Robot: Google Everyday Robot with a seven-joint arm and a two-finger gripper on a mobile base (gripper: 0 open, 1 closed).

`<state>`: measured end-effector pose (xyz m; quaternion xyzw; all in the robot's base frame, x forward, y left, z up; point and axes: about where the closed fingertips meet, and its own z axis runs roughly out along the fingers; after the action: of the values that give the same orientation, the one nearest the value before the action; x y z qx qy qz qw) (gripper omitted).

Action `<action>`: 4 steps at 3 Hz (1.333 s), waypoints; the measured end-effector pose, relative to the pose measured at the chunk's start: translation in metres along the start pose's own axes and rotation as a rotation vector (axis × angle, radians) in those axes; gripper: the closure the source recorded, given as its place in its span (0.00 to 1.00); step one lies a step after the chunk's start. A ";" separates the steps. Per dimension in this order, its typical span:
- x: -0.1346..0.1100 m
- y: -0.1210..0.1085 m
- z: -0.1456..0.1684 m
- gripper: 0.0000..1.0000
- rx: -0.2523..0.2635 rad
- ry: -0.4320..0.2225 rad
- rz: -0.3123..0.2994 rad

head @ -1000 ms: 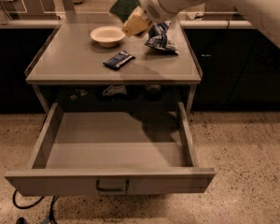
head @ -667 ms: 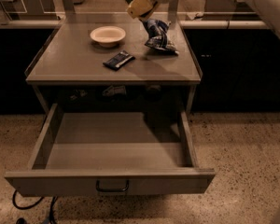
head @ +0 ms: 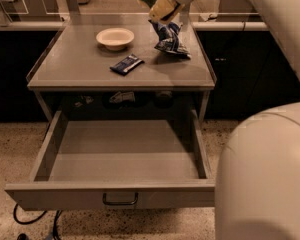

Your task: Pick sponge from top drawer and place on counter

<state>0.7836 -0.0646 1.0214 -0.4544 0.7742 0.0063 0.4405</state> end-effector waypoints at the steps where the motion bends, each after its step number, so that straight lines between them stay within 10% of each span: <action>1: 0.037 0.000 0.018 1.00 -0.052 0.022 0.042; 4: 0.174 0.049 0.081 1.00 -0.190 0.020 0.196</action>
Offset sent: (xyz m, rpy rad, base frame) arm -0.0145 -0.0696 -0.1632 0.1418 0.1983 -0.0130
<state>0.7689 -0.1245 0.8331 -0.4162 0.8152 0.1184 0.3849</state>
